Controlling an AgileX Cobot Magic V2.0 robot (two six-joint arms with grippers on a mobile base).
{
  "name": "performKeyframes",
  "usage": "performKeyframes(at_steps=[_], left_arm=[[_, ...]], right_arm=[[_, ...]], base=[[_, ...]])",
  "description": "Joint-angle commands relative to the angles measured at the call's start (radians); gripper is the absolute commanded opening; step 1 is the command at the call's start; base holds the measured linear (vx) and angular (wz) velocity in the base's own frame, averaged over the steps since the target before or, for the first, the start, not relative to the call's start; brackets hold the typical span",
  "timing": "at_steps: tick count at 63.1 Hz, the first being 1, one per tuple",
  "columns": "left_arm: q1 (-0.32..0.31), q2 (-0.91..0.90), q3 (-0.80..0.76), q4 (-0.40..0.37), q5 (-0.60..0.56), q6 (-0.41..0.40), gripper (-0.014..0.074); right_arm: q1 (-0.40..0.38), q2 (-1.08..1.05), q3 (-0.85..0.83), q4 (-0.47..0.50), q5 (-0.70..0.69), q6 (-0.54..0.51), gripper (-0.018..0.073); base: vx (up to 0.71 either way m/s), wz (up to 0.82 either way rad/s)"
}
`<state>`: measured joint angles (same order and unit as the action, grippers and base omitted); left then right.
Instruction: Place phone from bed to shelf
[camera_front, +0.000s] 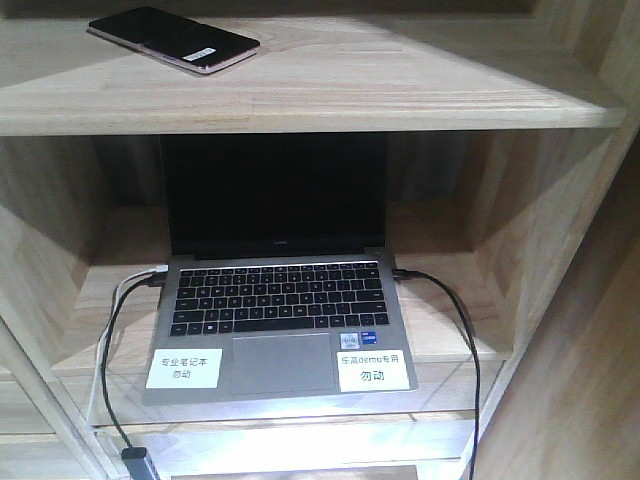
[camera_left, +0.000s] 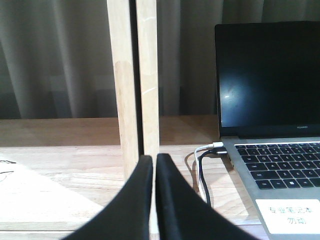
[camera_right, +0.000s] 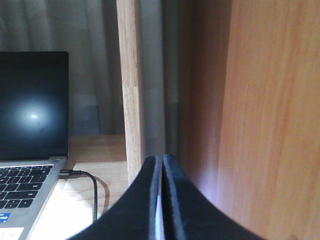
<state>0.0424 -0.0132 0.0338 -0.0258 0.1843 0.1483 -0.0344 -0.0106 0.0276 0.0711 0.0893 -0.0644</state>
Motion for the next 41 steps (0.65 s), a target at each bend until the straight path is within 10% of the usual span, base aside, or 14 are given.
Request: performKeyframes(at_steps=[1,41], left_arm=[[-0.004,-0.013,-0.021,-0.009,-0.072,-0.006,0.0001],[-0.004,-0.013,-0.021,-0.009,-0.072,-0.006,0.0001]], right_arm=[[-0.006,-0.013,0.005,-0.007,-0.074,0.000,-0.0005],[-0.006,-0.013,0.005,-0.007,-0.074,0.000,-0.0005]], base=[[0.00,0.00],[0.00,0.00]])
